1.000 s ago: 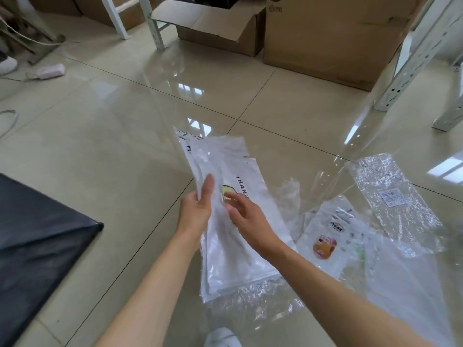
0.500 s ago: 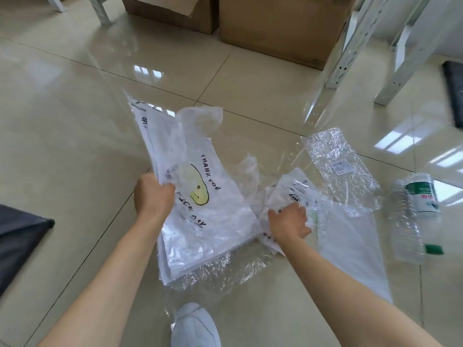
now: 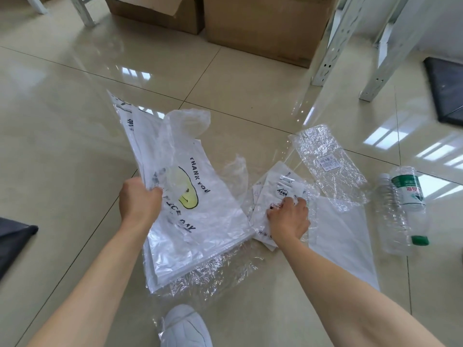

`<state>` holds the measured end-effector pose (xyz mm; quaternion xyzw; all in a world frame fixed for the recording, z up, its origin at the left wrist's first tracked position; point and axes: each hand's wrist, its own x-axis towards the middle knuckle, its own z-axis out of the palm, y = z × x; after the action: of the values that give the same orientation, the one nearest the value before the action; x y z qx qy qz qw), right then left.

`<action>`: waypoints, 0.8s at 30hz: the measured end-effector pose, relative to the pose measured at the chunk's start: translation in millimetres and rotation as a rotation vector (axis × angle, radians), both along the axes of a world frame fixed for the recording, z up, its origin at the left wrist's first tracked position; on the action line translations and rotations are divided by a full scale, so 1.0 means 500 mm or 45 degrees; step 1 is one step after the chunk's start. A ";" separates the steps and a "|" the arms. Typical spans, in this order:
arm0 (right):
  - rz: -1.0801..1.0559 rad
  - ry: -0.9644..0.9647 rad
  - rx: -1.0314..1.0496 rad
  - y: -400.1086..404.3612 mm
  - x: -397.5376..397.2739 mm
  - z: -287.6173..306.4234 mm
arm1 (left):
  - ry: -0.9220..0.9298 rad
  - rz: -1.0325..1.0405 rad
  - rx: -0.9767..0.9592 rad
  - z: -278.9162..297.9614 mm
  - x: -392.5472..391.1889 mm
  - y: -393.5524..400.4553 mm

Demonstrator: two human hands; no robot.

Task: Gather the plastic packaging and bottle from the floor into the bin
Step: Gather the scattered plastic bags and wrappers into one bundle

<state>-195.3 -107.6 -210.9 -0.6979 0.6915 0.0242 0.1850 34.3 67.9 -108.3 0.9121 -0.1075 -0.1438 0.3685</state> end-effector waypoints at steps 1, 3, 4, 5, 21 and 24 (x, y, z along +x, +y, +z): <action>-0.058 -0.003 0.027 -0.002 -0.002 -0.002 | 0.001 -0.006 -0.002 0.000 -0.001 0.000; -0.154 -0.038 0.067 -0.004 -0.001 0.000 | -0.002 -0.022 0.001 0.001 -0.003 -0.002; -0.173 -0.071 0.068 -0.007 0.003 0.003 | -0.007 -0.024 0.003 0.001 -0.004 -0.003; -0.184 -0.117 0.061 -0.012 0.007 0.003 | -0.011 -0.027 0.000 0.004 -0.005 -0.004; 0.513 -1.213 0.245 0.102 0.227 0.211 | 0.168 -0.045 -0.191 0.043 -0.048 -0.022; 0.502 -1.325 0.535 0.127 0.254 0.207 | 0.305 -0.003 -0.343 0.038 -0.047 -0.015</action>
<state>-68.5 -43.9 -107.6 -0.6818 0.3477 -0.1509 0.6257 10.7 60.5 -89.1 0.8308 -0.0821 -0.2359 0.4973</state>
